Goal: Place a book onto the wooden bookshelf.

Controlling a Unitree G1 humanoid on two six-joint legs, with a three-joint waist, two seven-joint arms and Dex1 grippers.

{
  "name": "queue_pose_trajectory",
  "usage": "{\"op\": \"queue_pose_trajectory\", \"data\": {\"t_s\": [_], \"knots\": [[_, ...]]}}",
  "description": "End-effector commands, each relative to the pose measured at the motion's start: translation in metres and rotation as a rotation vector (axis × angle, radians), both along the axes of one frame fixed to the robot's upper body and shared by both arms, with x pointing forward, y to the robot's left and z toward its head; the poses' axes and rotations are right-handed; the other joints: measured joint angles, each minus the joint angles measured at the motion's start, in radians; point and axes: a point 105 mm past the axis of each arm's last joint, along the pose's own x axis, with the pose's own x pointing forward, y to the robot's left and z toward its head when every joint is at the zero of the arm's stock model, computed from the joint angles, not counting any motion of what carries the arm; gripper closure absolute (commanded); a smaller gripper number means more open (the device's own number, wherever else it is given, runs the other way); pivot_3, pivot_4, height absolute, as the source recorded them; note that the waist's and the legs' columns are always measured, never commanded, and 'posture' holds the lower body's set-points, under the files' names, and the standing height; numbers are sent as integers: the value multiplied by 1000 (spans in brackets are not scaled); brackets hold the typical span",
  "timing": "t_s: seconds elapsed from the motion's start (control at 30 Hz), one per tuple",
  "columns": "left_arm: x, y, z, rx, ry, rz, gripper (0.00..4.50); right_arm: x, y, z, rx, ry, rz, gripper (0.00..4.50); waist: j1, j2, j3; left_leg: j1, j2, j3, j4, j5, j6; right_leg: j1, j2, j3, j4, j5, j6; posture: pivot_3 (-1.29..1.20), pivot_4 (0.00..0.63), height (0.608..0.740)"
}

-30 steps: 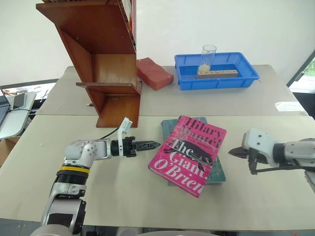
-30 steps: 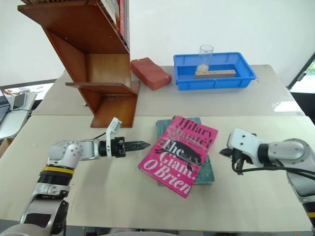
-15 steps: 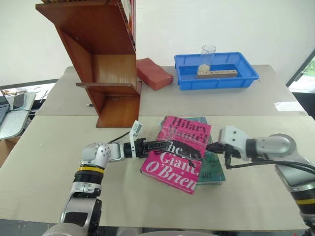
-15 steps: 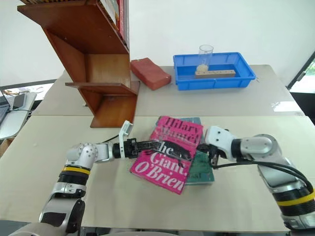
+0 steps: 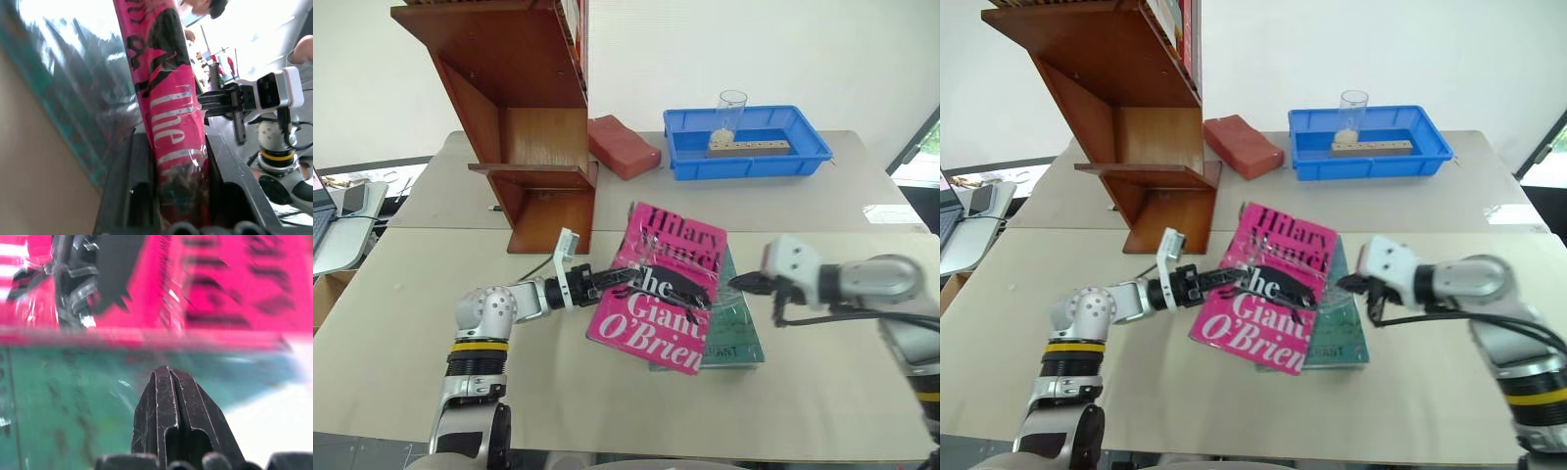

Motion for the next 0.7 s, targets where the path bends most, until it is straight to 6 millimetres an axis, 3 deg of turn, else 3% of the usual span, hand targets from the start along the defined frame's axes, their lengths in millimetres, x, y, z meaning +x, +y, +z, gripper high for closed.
{"op": "queue_pose_trajectory", "data": {"t_s": [0.03,0.17,0.33,0.5,0.7], "knots": [[-3,-2,40,-29,-202,-16,3819,-7,-12,30,17,-66,-43,4500,0,0,0,2,0,0,0,0,0,2,0,0,-1,0,1,0,150,649],[-9,-22,107,184,-772,-57,3819,-14,-41,73,43,-139,-160,4500,5,0,3,-2,-2,-1,0,1,-2,1,-1,0,-2,1,-1,0,150,649],[-7,-32,180,414,-1422,37,3819,-23,-34,105,122,-177,-151,4500,1,0,4,-1,-2,-1,-1,2,-4,5,-1,1,-8,4,-3,0,150,649],[6,-17,205,828,-1948,20,3819,-23,-18,127,191,-210,-111,4500,-17,4,6,-1,-3,-1,-6,2,-4,3,-1,3,-8,4,-3,0,150,649],[36,25,207,1210,-2096,-32,3819,-15,1,139,244,-236,-64,4500,-20,5,7,-1,-3,0,-7,3,-4,1,-1,3,-9,3,-1,0,150,649]]}}
